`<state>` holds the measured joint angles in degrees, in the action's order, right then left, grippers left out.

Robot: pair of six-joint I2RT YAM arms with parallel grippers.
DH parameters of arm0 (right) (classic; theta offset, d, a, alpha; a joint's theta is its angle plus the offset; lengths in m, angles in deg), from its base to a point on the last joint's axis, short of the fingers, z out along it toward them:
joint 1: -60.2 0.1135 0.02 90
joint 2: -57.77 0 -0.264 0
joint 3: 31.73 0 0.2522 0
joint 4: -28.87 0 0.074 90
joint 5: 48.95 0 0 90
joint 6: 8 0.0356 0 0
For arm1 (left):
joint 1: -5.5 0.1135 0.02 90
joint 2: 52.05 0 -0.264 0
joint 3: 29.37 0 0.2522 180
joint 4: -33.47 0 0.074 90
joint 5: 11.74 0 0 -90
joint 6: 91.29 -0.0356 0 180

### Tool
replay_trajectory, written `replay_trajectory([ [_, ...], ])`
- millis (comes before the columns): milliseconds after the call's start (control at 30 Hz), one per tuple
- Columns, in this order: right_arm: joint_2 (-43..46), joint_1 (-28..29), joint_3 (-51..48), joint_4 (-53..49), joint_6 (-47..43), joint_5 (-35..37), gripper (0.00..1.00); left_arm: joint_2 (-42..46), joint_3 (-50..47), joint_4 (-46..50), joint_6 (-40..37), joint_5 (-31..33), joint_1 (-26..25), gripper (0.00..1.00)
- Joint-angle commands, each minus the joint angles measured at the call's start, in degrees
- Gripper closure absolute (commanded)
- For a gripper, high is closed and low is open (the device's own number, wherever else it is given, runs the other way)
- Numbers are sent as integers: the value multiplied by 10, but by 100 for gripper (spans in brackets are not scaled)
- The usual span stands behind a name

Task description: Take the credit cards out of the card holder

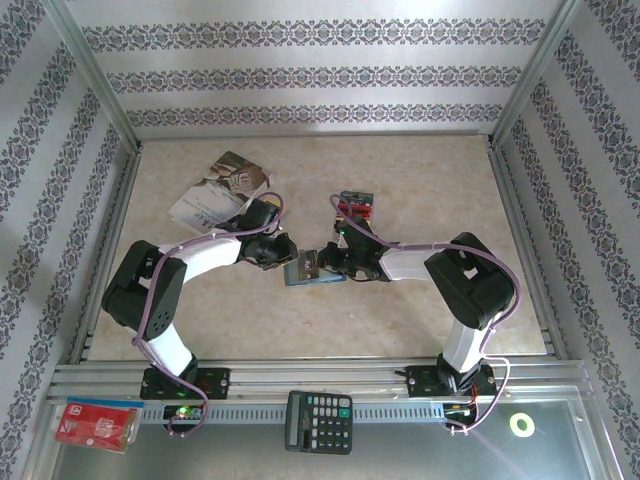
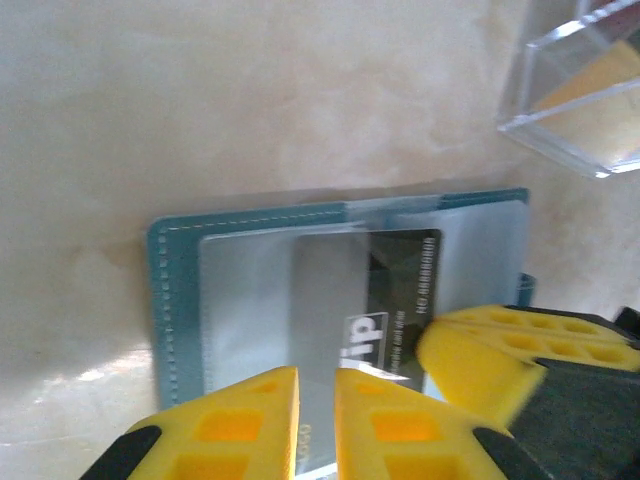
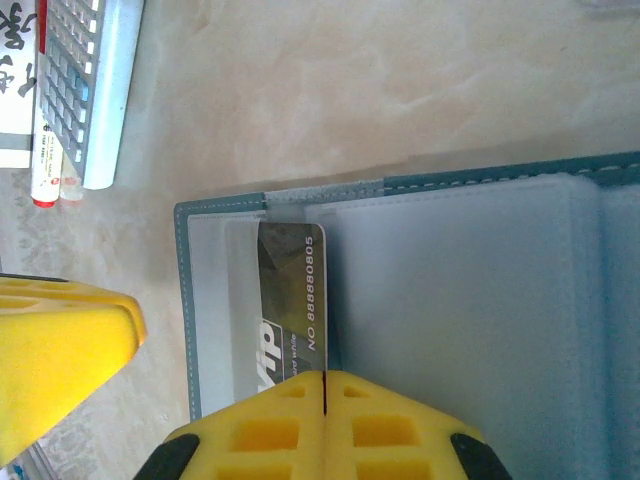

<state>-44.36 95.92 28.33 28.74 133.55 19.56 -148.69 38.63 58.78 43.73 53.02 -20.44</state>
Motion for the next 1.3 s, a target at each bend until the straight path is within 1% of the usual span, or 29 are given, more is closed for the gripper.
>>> replay_trajectory([
  [0,11,-4,-10,16,-1,3,98,-3,-8,-34,5,-29,-14,85],
  [67,9,-5,-10,22,2,-4,98,-19,-2,-26,5,-26,-19,85],
  [300,10,-7,-20,65,11,-27,95,-54,4,9,-6,17,-21,87],
  [467,2,-4,-20,107,17,-60,89,-56,-1,16,-10,27,-20,88],
  [933,-28,2,1,84,18,-62,84,-65,11,31,-22,32,-21,87],
  [967,-28,2,2,84,18,-61,85,-64,13,32,-22,33,-21,88],
  [1000,-28,2,3,83,16,-61,90,-64,14,34,-23,34,-20,88],
  [1033,-26,1,3,82,14,-60,93,-63,15,37,-24,37,-20,87],
  [1100,-17,-2,4,70,9,-51,95,-61,18,44,-24,45,-21,86],
  [1200,9,-8,-2,40,-15,-20,98,-57,21,54,-26,58,-20,80],
  [1267,44,-10,-14,9,-47,22,100,-53,24,55,-28,63,-20,78],
])
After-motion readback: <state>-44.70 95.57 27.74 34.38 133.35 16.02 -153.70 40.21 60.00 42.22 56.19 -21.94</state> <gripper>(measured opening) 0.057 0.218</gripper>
